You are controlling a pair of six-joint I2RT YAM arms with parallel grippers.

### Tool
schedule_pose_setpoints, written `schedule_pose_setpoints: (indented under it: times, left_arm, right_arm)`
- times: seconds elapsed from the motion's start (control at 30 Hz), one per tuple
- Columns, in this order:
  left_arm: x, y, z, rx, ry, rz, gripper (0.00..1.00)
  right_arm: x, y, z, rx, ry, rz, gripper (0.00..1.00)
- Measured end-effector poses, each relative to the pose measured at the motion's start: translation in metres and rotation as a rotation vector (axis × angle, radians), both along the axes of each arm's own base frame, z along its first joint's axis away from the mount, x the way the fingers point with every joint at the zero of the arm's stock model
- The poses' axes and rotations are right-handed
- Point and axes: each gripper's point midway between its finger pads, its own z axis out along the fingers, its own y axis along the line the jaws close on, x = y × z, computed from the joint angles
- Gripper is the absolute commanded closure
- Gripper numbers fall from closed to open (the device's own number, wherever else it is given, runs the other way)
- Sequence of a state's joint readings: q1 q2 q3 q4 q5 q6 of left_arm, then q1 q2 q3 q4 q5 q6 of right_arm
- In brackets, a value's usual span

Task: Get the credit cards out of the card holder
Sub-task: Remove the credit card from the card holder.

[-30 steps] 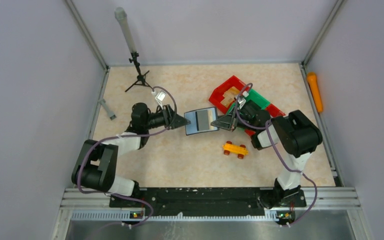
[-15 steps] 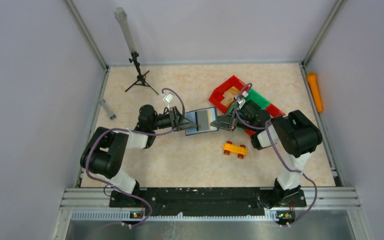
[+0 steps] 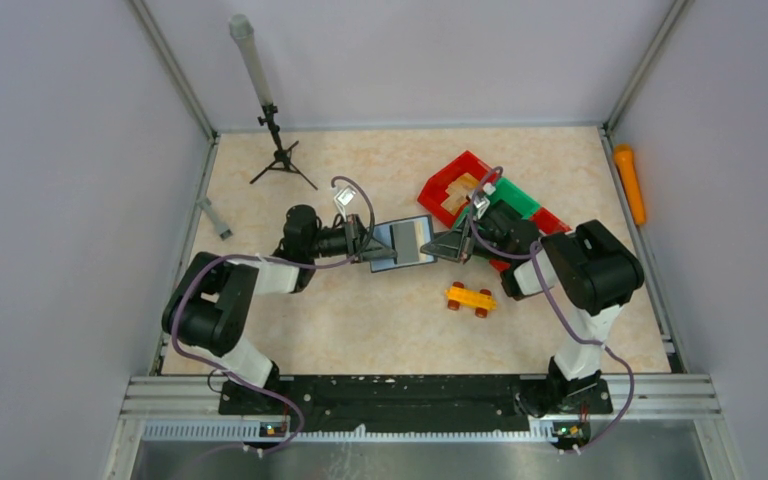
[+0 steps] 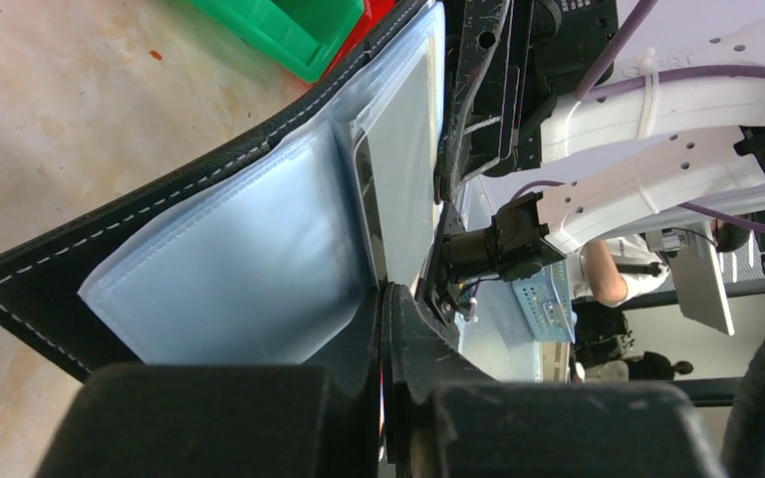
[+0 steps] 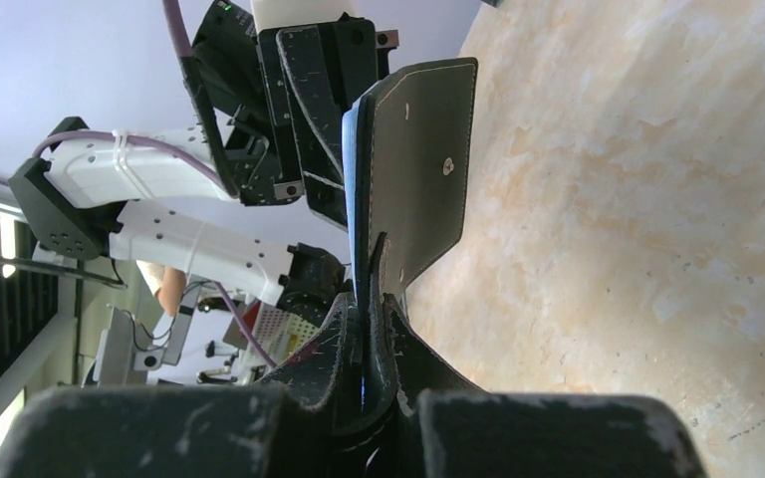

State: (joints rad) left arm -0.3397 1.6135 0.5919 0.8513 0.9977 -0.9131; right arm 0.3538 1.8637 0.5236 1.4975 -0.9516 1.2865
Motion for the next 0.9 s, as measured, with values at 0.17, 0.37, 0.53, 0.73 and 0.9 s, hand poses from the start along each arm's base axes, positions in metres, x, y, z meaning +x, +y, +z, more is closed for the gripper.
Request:
schedule_pose_setpoints:
  times: [0.17,0.37,0.53,0.73,0.9]
  left_arm:
    - [0.002,0.004,-0.001,0.001,0.006,0.008,1.0]
    - [0.011,0.015,-0.003,0.009,0.02,0.044,1.0]
    - [0.015,0.022,-0.006,0.022,0.029,0.067,1.0]
    - [0.015,0.021,-0.005,0.019,0.026,0.066,0.73]
    - [0.015,0.022,-0.001,-0.001,0.024,0.07,0.58]
  right_arm:
    - [0.0,0.001,0.0,0.0,0.0,0.002,1.0]
    - [0.004,-0.002,0.0,0.002,0.001,-0.021,1.0]
    - [0.008,-0.006,0.001,0.002,-0.001,-0.039,1.0]
    - [0.007,-0.007,0.002,0.003,-0.003,-0.042,1.0]
    - [0.007,-0.007,0.002,0.003,-0.004,-0.039,1.0]
